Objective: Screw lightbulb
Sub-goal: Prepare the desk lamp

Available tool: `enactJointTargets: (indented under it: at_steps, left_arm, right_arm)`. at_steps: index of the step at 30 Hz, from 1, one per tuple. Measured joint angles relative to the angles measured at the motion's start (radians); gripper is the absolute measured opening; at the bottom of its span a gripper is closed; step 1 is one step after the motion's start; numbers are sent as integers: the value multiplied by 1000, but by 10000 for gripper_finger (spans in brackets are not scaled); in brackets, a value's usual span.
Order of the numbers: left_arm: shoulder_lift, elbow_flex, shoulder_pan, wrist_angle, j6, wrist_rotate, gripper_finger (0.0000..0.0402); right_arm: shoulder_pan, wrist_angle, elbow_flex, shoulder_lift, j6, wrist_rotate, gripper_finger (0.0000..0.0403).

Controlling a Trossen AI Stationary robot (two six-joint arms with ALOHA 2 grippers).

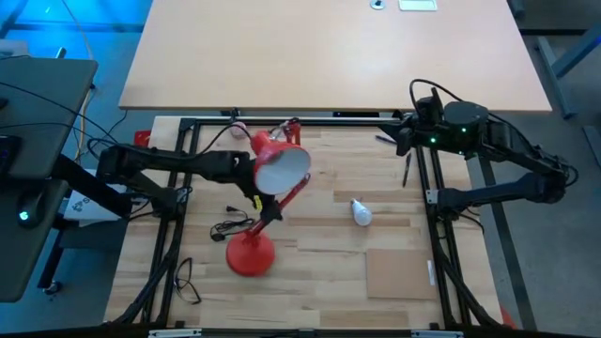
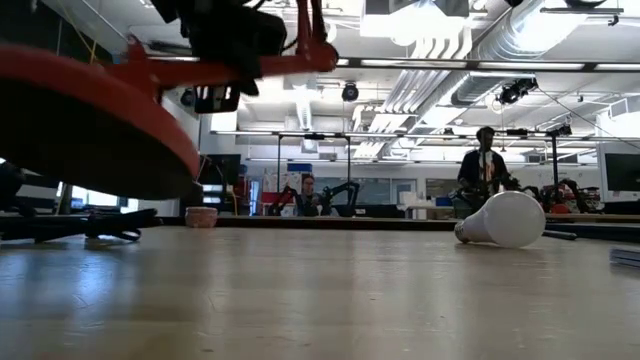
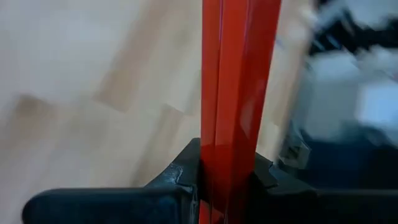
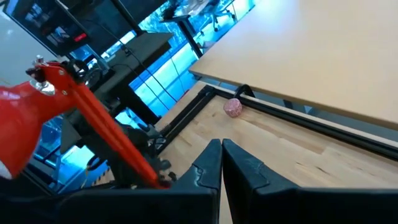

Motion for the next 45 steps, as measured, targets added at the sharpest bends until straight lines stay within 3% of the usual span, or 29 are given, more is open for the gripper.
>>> enactJointTargets:
  at_steps: [6, 9, 19, 25, 30, 37, 42, 45]
  left_arm:
    - [74, -7, 37, -12, 44, 229, 46]
    - [117, -7, 52, -14, 54, 296, 46]
    - [272, -6, 98, -28, 136, 333, 46]
    - [315, -6, 121, -46, 156, 394, 45]
    - [281, -6, 128, -50, 173, 391, 45]
    - [238, -6, 128, -47, 174, 425, 45]
    - [212, -6, 116, -26, 199, 526, 45]
    - [209, -6, 109, 3, 205, 565, 45]
  right_arm:
    - [0, -9, 0, -2, 28, -50, 6]
    - [0, -36, 0, -2, 39, -91, 6]
    - [1, -269, -13, 25, 150, -257, 6]
    - [28, -167, -168, 32, 189, -379, 26]
    - [27, 95, -338, 32, 286, -409, 115]
    - [27, 735, -603, 91, 301, -429, 250]
    - [10, 1177, -699, 198, 240, -432, 267]
    - [4, 1311, -693, 274, 202, -433, 265]
